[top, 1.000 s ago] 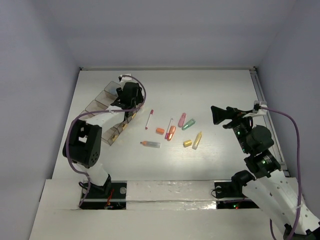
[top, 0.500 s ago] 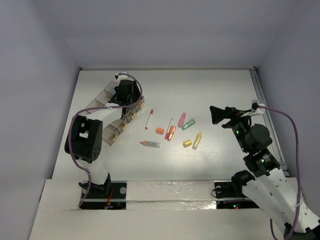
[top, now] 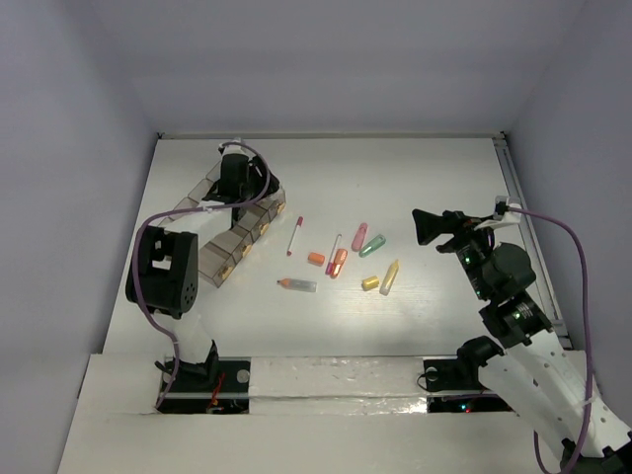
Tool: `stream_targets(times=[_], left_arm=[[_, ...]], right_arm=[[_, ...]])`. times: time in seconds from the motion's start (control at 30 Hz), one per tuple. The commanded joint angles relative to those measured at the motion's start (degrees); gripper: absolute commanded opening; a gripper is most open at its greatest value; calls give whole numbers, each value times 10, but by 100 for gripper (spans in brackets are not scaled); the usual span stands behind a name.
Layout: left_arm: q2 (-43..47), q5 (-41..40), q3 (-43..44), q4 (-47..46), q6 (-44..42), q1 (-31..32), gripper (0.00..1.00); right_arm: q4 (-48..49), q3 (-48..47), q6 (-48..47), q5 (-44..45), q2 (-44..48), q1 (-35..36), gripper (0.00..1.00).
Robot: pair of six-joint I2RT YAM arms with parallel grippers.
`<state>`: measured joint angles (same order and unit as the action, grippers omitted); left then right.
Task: Sort the stationery into containers
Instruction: Place the stationery in the storage box.
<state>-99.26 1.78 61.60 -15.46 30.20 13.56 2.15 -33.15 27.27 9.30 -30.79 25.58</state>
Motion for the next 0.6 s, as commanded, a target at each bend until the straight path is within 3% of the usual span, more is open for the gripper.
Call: stream_targets(times=[0.0,0.57], left_arm=[[-11,51,15,-12,14,-4,41],[-32,-114,38,32,-44,-4,41]], right_arm=[[36,-2,2,-4,1,3,100],[36,0,2,-1,4,3,100]])
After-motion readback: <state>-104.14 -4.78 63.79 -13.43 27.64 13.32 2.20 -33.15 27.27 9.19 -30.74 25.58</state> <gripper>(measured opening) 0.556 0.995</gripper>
